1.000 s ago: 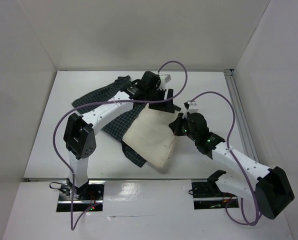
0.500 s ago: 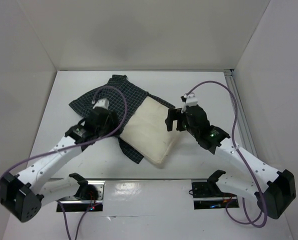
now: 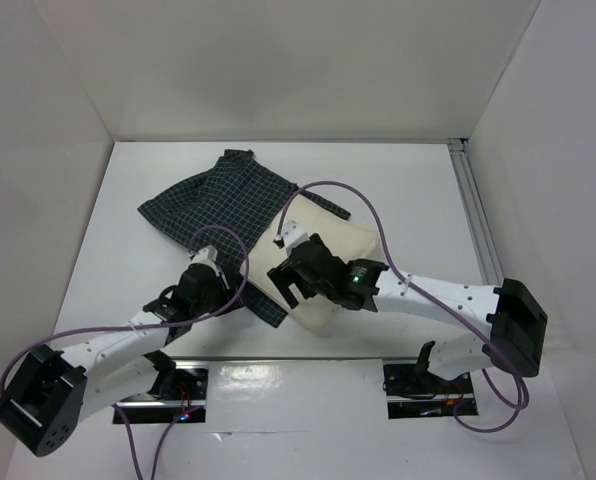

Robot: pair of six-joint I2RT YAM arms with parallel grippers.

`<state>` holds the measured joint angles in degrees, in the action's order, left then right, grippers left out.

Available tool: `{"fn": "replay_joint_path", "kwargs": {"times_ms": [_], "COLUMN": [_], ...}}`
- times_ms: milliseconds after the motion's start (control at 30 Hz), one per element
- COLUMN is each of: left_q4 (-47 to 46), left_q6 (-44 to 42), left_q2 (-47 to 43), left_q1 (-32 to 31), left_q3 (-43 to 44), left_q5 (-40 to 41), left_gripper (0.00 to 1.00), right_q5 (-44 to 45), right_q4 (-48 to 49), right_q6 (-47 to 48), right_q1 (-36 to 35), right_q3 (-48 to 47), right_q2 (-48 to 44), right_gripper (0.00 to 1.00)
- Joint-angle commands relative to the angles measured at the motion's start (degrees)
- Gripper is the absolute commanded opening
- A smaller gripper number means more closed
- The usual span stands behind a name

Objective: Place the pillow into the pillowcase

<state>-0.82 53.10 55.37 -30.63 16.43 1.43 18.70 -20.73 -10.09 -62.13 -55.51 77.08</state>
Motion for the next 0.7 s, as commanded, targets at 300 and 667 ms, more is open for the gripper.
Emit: {"fn": "replay_joint_path", "kwargs": {"times_ms": [300,667], "left_q4": [-19.04,-10.70], "left_q6": [2.71,-1.94], "left_q2": [11.86,3.52], "left_q1": [0.31,0.31], "left_q3": [-0.87,8.16], "left_q5": [-5.65,-7.84], "left_gripper": [0.34,0.00], "right_q5": [-1.81,-13.24], "right_q4": [8.42,17.20], "right_q6": [-1.43,-2.56], "right_q1": [0.08,9.20], "right_q3": [5.84,-5.65], "right_q2": [7.11,9.94], "right_gripper": [0.76,0.00]}}
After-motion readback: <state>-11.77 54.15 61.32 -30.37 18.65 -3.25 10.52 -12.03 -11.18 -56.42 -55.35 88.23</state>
